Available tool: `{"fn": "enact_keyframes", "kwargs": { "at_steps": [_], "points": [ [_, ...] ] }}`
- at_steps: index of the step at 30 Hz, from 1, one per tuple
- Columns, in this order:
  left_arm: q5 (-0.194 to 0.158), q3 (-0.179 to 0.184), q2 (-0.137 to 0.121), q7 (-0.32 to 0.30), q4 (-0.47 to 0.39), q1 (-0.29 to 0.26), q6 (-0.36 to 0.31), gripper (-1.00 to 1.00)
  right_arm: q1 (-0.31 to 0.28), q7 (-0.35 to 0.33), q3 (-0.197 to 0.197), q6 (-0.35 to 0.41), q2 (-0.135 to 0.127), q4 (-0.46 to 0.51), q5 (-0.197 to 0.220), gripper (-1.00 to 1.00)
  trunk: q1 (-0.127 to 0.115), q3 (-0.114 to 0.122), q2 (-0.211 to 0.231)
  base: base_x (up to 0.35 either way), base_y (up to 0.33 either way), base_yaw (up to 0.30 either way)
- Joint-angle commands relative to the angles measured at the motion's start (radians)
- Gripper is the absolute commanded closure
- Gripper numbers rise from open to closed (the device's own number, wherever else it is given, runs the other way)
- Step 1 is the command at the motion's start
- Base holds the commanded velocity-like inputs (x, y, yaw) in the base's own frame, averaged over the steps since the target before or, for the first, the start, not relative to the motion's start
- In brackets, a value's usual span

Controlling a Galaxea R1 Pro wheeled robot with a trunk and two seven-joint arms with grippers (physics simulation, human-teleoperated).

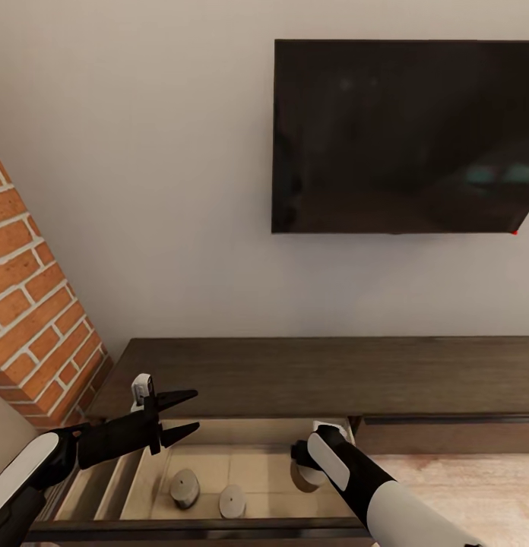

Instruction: Place each of the two pumpkins and all three candles from the living room inside a cabinet in the living room (use any cabinet), then make sure every cabinet is closed, and position the cauldron so it is next to a table in the living room.

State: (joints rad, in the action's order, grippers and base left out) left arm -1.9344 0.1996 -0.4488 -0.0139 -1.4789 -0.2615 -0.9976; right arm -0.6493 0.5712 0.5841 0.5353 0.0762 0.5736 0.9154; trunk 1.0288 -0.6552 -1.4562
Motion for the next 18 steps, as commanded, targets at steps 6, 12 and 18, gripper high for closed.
{"fn": "enact_keyframes", "kwargs": {
  "at_steps": [6,12,18],
  "points": [
    [-0.001,0.001,-0.002,-0.001,0.000,-0.001,-0.001,-1.00,-0.001,0.059,0.006,0.000,0.056,0.002,0.007,1.00,0.023,-0.020,-0.043,0.000,0.000,0.000],
    [-0.001,0.001,-0.001,-0.002,0.000,-0.001,-0.001,-1.00,-0.033,0.077,0.006,-0.009,0.072,-0.001,0.015,1.00,0.046,-0.039,-0.085,0.000,0.000,0.000],
    [-0.001,0.002,-0.001,-0.003,-0.002,-0.001,-0.001,-1.00,-0.040,0.090,0.009,-0.039,0.076,-0.005,0.010,1.00,0.069,-0.057,-0.127,0.000,0.000,0.000]
  ]
}}
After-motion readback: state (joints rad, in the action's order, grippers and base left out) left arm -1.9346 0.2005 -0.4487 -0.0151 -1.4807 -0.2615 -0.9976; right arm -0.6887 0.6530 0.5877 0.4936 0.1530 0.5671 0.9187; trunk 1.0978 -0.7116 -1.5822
